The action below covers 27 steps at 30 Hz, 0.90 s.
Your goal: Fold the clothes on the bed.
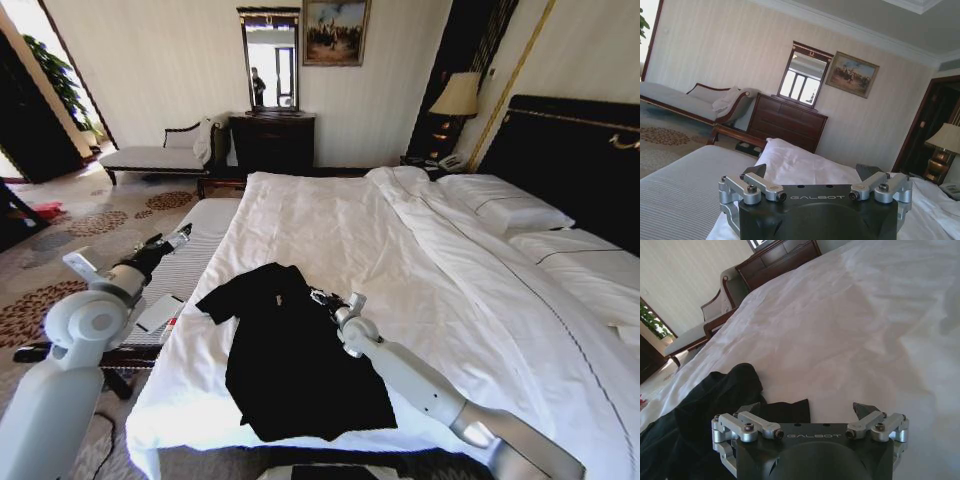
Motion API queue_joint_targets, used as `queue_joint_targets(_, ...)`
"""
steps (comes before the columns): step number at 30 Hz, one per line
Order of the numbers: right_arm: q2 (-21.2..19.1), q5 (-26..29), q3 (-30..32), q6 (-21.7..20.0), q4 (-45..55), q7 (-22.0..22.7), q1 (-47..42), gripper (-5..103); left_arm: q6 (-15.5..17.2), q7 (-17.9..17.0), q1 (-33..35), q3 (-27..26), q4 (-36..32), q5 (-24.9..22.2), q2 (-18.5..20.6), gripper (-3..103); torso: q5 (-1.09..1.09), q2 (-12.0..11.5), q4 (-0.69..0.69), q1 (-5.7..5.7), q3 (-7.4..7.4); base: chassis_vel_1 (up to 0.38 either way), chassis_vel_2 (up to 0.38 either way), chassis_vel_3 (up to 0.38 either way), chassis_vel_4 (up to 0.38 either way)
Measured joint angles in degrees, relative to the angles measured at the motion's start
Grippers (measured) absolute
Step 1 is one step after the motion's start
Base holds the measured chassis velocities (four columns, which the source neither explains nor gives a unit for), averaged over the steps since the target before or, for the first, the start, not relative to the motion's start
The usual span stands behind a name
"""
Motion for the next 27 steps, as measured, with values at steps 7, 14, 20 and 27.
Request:
queue_joint_targets(7, 1.88, 4.48, 2.02, -1.24, -2.51, -2.03, 1.19, 101, -0.11, -0.01, 0.04, 0.05, 0.00, 0.33, 0.03, 100, -0.01, 0.00, 0.02, 0.00, 0.00, 0.000, 0.000, 0.000, 0.000)
queue_joint_targets(14, 2.96, 6.60, 2.21, -1.98, -4.00, -3.33, 2.03, 75, -0.20, -0.02, 0.03, -0.14, 0.00, 0.33, 0.25, 100, -0.01, 0.00, 0.01, 0.00, 0.00, 0.000, 0.000, 0.000, 0.000)
queue_joint_targets(20, 2.76, 6.43, 2.04, -2.11, -3.74, -3.91, 1.41, 53, -0.29, -0.04, 0.13, -0.32, 0.01, 0.33, 0.30, 100, -0.01, 0.00, 0.01, 0.00, 0.00, 0.000, 0.000, 0.000, 0.000)
queue_joint_targets(27, 2.15, 5.77, 1.90, -2.11, -3.09, -4.43, 0.70, 32, -0.37, -0.06, 0.04, -0.18, 0.03, 0.49, 0.16, 100, -0.01, 0.00, 0.00, 0.00, 0.00, 0.000, 0.000, 0.000, 0.000)
